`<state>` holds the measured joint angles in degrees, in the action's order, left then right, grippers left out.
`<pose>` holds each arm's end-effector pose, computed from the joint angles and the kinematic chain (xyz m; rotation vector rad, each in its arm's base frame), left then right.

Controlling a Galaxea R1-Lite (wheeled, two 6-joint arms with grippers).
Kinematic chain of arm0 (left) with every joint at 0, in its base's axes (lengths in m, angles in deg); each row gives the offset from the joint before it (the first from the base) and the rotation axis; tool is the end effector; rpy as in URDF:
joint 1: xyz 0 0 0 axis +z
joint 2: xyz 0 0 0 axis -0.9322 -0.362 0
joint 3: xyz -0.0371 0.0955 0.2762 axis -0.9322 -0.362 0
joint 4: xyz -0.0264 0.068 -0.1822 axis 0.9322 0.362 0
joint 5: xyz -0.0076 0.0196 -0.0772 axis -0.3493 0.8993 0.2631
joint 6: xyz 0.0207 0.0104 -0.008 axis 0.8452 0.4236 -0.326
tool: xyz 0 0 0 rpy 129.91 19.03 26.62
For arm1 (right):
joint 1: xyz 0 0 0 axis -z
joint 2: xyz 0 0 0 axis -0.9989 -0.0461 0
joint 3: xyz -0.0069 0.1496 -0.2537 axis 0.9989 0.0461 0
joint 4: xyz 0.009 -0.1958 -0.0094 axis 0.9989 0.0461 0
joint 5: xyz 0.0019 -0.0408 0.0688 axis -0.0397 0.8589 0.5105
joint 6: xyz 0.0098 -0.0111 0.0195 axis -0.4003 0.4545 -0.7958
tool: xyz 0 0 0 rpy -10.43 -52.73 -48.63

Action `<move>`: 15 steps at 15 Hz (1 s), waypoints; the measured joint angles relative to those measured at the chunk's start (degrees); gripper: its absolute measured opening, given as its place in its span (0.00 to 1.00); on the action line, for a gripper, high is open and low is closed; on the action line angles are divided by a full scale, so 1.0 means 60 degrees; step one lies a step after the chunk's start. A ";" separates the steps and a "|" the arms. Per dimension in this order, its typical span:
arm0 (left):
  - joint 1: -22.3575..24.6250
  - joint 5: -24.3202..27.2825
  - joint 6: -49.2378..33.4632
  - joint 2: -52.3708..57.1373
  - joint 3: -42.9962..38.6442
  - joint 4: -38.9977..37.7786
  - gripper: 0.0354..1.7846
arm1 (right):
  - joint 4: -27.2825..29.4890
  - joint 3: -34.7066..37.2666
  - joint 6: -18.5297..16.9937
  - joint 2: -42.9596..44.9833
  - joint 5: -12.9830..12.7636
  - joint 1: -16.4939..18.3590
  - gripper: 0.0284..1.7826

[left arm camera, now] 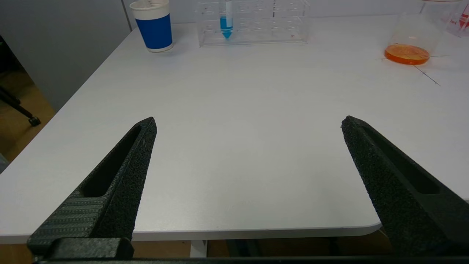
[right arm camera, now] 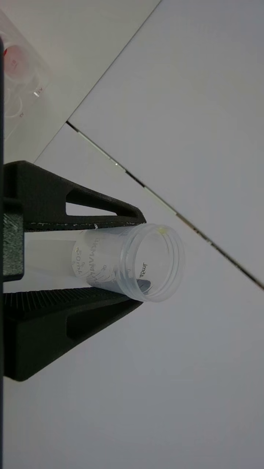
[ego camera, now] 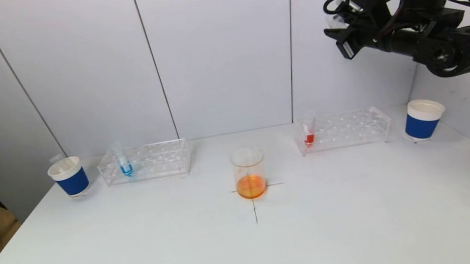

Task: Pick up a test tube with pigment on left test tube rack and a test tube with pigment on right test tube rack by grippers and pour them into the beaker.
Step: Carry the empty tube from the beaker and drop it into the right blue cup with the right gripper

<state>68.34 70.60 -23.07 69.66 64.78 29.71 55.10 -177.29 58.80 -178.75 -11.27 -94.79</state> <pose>-0.0089 -0.0001 0.0745 0.0118 0.0090 -0.0138 0.4395 0.0620 0.2475 -0.6360 -0.1494 0.2951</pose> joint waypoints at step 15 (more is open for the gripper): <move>0.0000 0.0000 -0.0008 0.0000 0.0000 0.0000 0.99 | 0.3151 -0.0028 -0.5006 0.1333 -0.2121 0.1977 0.27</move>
<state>68.34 70.60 -23.12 69.66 64.78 29.71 74.01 -177.46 28.76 -170.76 -23.99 -82.93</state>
